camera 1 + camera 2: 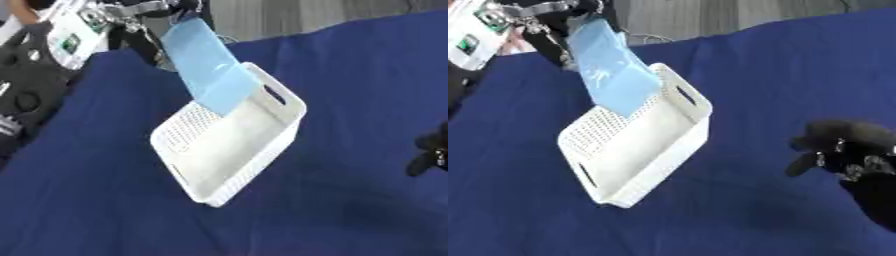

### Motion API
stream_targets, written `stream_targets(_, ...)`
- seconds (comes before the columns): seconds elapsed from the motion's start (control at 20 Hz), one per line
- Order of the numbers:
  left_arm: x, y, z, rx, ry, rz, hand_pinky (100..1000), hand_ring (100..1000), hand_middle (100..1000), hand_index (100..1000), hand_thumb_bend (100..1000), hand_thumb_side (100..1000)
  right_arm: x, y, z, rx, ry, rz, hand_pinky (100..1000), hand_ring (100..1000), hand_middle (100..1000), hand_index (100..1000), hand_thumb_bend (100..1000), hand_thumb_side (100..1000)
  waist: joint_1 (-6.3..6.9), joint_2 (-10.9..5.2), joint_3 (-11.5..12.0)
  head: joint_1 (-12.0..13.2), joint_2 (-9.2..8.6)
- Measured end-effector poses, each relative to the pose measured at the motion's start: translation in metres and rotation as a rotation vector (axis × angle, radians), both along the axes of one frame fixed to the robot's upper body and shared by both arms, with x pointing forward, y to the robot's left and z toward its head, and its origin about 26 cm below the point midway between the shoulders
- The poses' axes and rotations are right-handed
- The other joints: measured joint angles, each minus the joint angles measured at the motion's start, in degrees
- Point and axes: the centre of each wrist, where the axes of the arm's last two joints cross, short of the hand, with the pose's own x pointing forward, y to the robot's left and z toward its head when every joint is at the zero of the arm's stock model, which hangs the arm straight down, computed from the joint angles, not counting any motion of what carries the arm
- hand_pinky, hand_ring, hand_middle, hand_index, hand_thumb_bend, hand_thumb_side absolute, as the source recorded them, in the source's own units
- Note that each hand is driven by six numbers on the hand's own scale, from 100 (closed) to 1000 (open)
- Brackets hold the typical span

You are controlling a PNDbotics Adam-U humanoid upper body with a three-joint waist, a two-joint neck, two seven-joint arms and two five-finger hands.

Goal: Pick up objects on the table and place them in the box.

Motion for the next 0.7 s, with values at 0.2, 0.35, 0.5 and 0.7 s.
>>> stream_targets(0.2, 0.001, -0.003, -0.001, -0.002, 0.009, -0.003, 259, 460, 463, 601, 343, 136, 0.000, 0.001, 0.000, -0.001, 0.001, 0.003, 755, 902, 925, 974, 100, 788, 0.01, 0.00, -0.15, 0.00, 0.01)
stream_targets(0.35, 0.000, -0.005, 0.000, -0.003, 0.007, -0.010, 476, 636, 642, 772, 655, 653, 0.000, 0.001, 0.000, -0.001, 0.001, 0.003, 755, 902, 925, 974, 100, 788, 0.02, 0.00, -0.15, 0.00, 0.08)
stream_targets(0.5, -0.002, -0.010, 0.003, -0.016, 0.001, -0.039, 528, 682, 694, 823, 714, 709, 0.000, 0.001, 0.000, -0.001, 0.001, 0.004, 755, 902, 925, 974, 100, 788, 0.02, 0.00, -0.15, 0.00, 0.48)
stream_targets(0.7, -0.004, -0.015, 0.008, -0.038, -0.010, -0.076, 585, 720, 737, 874, 777, 754, 0.000, 0.001, 0.000, -0.001, 0.001, 0.004, 755, 903, 926, 975, 100, 789, 0.06, 0.00, -0.16, 0.00, 0.60)
